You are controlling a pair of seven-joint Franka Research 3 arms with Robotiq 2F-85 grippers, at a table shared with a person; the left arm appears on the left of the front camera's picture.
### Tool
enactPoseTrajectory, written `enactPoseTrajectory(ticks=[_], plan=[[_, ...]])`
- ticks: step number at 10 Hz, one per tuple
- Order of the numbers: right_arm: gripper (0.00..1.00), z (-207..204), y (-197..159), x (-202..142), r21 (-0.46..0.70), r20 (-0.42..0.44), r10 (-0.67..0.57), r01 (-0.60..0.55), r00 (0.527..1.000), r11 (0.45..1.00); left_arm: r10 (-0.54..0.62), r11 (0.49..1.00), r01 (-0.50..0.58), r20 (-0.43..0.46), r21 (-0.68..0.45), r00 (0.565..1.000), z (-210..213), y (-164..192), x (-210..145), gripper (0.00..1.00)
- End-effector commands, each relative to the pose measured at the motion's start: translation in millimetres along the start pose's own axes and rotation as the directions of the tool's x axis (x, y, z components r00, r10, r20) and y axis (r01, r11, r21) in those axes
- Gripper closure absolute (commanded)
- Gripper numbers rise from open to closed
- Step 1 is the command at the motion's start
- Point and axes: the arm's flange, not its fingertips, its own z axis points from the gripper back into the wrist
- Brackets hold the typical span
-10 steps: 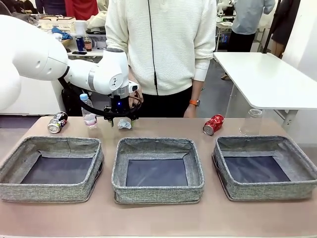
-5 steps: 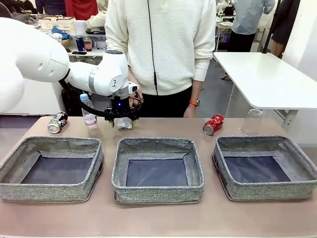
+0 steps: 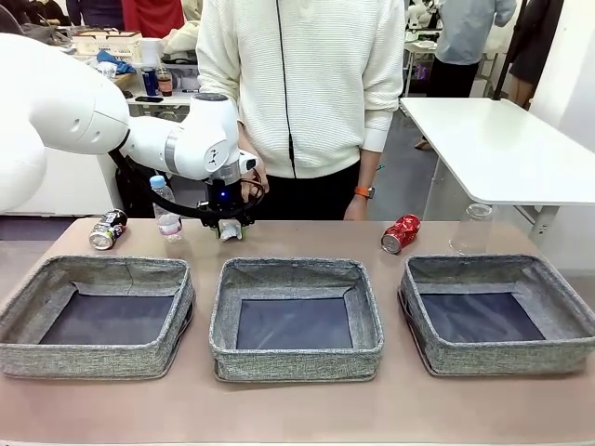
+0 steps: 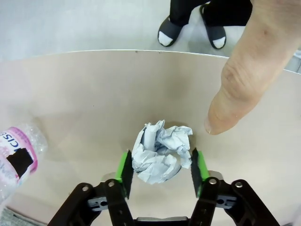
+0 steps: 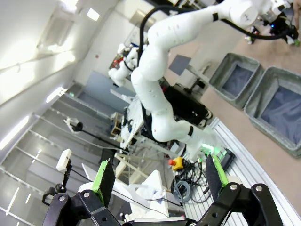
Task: Sort the waste into the appropriate baskets.
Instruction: Pick up the waste item pointed out by the person.
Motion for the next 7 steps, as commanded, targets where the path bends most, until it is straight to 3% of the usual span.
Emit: enactPoseTrajectory(ticks=[1, 2, 3, 4, 7], plan=[[0.0, -1.1, 2.5, 3.7, 0.019, 0.005, 0.028, -0.028, 1.0, 0.999, 0.008, 1.0, -0.008, 0.014, 0.003, 1.0, -2.5, 1.9, 2.2, 1.0], [0.0, -1.1, 2.5, 3.7, 0.019, 0.005, 0.028, -0.028, 1.0, 0.999, 0.011, 1.0, -0.011, 0.011, -0.001, 1.0, -3.1, 2.3, 2.8, 0.87], [0.0, -1.1, 2.5, 3.7, 0.019, 0.005, 0.028, -0.028, 1.0, 0.999, 0.014, 1.0, -0.014, 0.011, 0.001, 1.0, -3.2, 2.3, 3.1, 0.96], [0.0, -1.1, 2.5, 3.7, 0.019, 0.005, 0.028, -0.028, 1.0, 0.999, 0.017, 1.0, -0.017, 0.011, 0.004, 1.0, -3.5, 3.2, 3.6, 1.0], [0.0, -1.1, 2.5, 3.7, 0.019, 0.005, 0.028, -0.028, 1.0, 0.999, 0.02, 1.0, -0.02, 0.005, 0.01, 1.0, -4.6, 4.4, 3.8, 1.0]])
